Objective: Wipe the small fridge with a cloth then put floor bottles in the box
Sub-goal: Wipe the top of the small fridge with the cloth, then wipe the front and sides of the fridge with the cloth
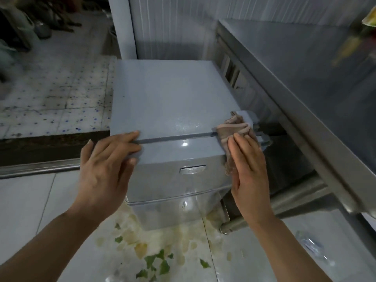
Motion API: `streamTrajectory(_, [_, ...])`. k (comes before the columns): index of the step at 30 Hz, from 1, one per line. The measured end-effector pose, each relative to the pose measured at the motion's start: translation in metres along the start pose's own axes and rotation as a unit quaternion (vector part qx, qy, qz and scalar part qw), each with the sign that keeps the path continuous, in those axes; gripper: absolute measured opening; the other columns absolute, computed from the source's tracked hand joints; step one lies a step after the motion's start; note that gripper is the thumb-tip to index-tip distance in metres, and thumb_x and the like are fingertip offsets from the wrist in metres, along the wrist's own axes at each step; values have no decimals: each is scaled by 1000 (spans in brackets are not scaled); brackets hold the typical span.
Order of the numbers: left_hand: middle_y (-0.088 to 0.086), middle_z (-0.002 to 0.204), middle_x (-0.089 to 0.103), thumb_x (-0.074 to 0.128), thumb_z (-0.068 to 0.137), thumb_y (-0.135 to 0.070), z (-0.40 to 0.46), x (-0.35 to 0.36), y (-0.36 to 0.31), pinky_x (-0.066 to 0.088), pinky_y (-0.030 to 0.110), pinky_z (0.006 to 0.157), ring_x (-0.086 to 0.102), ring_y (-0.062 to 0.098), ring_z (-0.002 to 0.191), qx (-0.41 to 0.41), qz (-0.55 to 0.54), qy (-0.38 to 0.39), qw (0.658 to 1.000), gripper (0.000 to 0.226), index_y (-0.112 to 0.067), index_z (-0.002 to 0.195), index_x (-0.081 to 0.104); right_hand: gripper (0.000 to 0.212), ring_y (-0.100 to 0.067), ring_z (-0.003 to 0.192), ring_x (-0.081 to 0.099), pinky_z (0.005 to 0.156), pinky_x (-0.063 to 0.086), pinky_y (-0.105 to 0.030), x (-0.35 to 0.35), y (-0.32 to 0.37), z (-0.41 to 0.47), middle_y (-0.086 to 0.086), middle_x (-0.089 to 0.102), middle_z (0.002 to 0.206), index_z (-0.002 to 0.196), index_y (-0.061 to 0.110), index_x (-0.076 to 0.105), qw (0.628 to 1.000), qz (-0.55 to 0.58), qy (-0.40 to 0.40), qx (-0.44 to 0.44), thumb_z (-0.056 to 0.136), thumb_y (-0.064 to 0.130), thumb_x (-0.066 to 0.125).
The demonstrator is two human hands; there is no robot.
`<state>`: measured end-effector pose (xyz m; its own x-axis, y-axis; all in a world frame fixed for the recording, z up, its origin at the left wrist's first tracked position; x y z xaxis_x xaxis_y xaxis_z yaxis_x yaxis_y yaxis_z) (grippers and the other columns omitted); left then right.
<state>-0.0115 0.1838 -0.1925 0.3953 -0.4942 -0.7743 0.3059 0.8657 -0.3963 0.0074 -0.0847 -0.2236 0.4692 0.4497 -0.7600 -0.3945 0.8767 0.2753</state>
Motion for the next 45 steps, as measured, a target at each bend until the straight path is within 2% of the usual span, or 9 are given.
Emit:
streamTrajectory(7, [7,136,52,40,96,-25,-24,13,1,25,58,100,44,31,127,8,87,-126,988,33,-12,116,63,53,-31,139,30,112,31,-48,2,-19,-13,-16,39,146,139,4,39,995,-36,-67,-68,88,5,55])
streamTrajectory(11, [12,150,30,34,95,-33,-60,35,28,33,65,99,32,36,136,7,17,-201,979,45,-17,138,35,63,-30,143,21,116,26,-41,18,-39,-34,-16,27,152,142,0,36,989,-54,-129,-49,84,-8,60])
streamTrajectory(17, [17,153,21,41,90,-22,-81,70,47,30,60,107,26,35,139,63,19,-233,970,56,-8,142,30,73,-9,136,12,102,27,-31,43,-69,-45,-4,7,159,150,13,19,982,-23,-178,64,89,0,57])
streamTrajectory(22, [16,150,28,55,88,-2,-78,77,53,27,45,113,27,28,139,94,11,-283,955,58,-7,141,32,69,-14,144,9,111,16,-23,54,-78,-36,0,4,158,150,13,15,974,13,-227,-14,92,-4,47])
streamTrajectory(25, [0,146,37,58,85,-4,-81,81,60,35,36,105,36,4,128,63,-57,-294,952,66,-21,143,29,62,-19,146,10,114,11,-12,67,-72,-41,0,7,156,149,9,19,962,40,-269,-25,93,-7,42])
streamTrajectory(30, [-22,126,49,55,88,-16,-94,88,70,38,28,94,45,-5,112,-22,-119,-277,953,56,-33,138,36,52,-30,144,20,116,23,-50,84,-32,-42,-12,23,153,144,0,31,947,47,-286,-137,93,-8,39])
streamTrajectory(35, [-24,123,46,55,90,-13,-99,87,68,38,22,86,46,-9,104,-47,-145,-239,959,57,-36,139,37,50,-36,140,29,113,28,-54,99,16,-41,-18,36,148,138,-2,41,935,63,-287,-197,90,-13,48])
streamTrajectory(40, [-32,119,44,54,91,-9,-101,87,65,35,4,68,39,-34,93,-71,-213,-222,949,59,-40,138,38,65,-33,140,29,116,24,-48,107,35,-41,-12,35,148,139,3,38,929,59,-308,-199,82,-23,54])
streamTrajectory(45, [-38,113,47,51,92,-5,-102,85,66,37,8,79,44,-25,97,-74,-251,-190,946,61,-43,137,38,63,-32,139,33,114,30,-49,107,48,-42,-13,40,145,137,2,44,918,10,-298,-263,81,-23,56])
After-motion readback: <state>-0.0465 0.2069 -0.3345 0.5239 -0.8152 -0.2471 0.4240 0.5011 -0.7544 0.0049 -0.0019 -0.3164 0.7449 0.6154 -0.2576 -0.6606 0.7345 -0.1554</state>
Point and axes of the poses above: each hand's wrist, its own z-axis towards the middle knuckle, its own x-axis out of the palm, y = z × x, the point moved 3 cm from there along z, towards the middle knuckle
